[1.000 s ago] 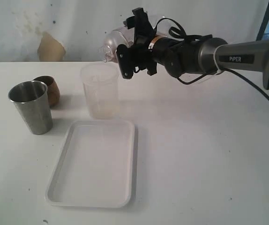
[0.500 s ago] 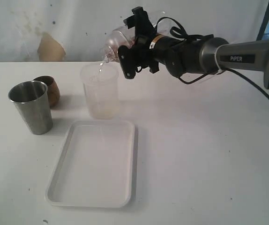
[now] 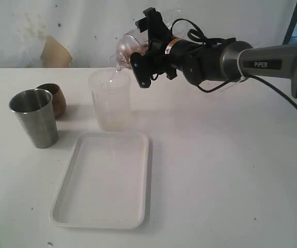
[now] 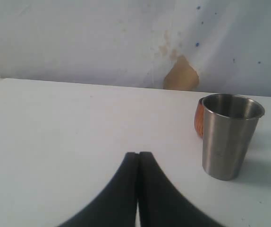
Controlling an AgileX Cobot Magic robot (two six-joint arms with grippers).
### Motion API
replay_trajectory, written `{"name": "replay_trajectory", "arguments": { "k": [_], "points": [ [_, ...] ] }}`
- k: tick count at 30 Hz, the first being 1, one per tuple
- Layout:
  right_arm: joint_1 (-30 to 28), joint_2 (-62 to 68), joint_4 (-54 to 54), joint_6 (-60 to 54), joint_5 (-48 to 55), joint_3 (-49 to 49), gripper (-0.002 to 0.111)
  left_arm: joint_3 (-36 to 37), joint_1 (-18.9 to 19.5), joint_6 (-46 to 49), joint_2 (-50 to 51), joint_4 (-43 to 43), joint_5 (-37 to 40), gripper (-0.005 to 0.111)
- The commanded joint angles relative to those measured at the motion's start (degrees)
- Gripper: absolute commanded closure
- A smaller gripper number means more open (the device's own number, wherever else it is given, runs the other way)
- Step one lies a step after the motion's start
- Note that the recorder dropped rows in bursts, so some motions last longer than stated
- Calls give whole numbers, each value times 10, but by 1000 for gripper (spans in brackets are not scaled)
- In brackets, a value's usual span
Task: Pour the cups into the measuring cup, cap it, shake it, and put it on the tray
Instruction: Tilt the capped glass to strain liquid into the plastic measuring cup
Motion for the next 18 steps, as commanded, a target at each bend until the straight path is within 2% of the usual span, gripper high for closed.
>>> {"name": "replay_trajectory", "arguments": {
  "k": [1, 3, 18],
  "points": [
    [-6, -10, 7, -21, -95, -8, 108, 3, 0, -1, -2, 0, -5, 107],
    [0, -10, 10, -21, -119, -8, 108, 3, 0, -1, -2, 0, -5, 107],
    [1, -10, 16, -66, -117, -8, 108, 3, 0, -1, -2, 0, -5, 107]
  ]
}}
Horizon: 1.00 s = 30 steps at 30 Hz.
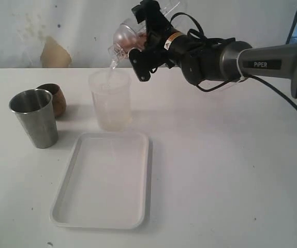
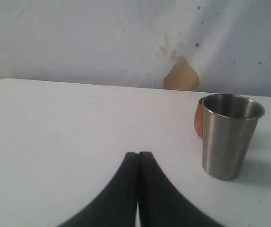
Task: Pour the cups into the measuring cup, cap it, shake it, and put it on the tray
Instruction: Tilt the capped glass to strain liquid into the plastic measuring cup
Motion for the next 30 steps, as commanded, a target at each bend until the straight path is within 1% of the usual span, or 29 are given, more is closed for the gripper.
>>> {"name": "replay_trajectory", "arguments": {
  "k": [1, 11, 22, 30],
  "points": [
    [0, -10, 13, -9, -32, -8, 108, 3, 0, -1, -2, 0, -5, 107],
    [0, -10, 11, -26, -35, -8, 108, 3, 0, -1, -2, 0, -5, 107],
    [0, -10, 11, -80, -36, -8, 108, 3, 0, -1, -2, 0, -5, 107],
    [0, -10, 11, -80, -36, -8, 108, 3, 0, -1, -2, 0, -5, 107]
  ]
}}
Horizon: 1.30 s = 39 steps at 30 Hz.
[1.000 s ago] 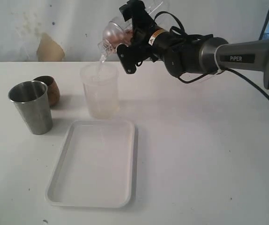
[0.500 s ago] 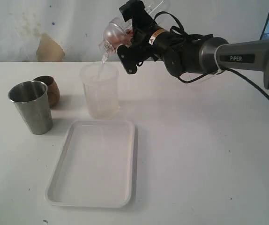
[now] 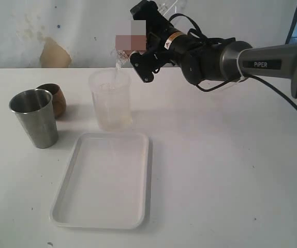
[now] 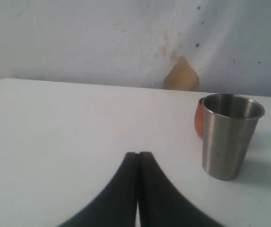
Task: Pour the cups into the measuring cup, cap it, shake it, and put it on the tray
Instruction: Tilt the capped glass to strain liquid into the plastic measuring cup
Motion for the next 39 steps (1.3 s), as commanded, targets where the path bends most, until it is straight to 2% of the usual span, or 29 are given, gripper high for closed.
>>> {"name": "replay_trajectory", "arguments": {
  "k": [1, 39],
  "points": [
    [0, -10, 5, -4, -32, -8, 108, 3, 0, -1, -2, 0, -5, 107],
    [0, -10, 5, -79, -44, -6, 108, 3, 0, -1, -2, 0, -5, 107]
  ]
}}
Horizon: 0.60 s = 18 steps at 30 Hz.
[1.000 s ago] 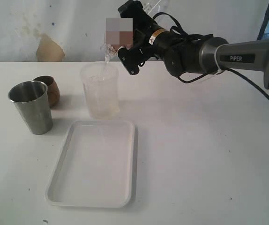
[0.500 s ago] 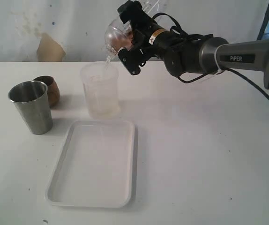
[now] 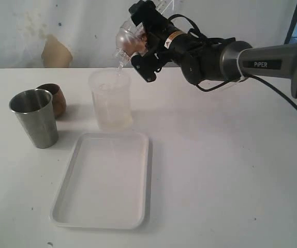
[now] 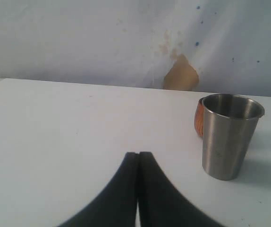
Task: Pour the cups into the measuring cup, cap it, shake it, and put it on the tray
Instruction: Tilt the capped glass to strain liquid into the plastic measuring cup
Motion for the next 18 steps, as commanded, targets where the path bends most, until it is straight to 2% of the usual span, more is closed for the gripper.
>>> {"name": "replay_trajectory", "arguments": {
  "k": [1, 10, 15, 18],
  "points": [
    [0, -10, 5, -19, -30, -6, 108, 3, 0, -1, -2, 0, -5, 107],
    [9, -10, 4, -25, -47, -6, 108, 3, 0, -1, -2, 0, -5, 107],
    [12, -10, 4, -25, -106, -5, 108, 3, 0, -1, -2, 0, -5, 107],
    [17, -10, 4, -25, -107, -4, 108, 3, 0, -1, -2, 0, -5, 107]
  ]
}}
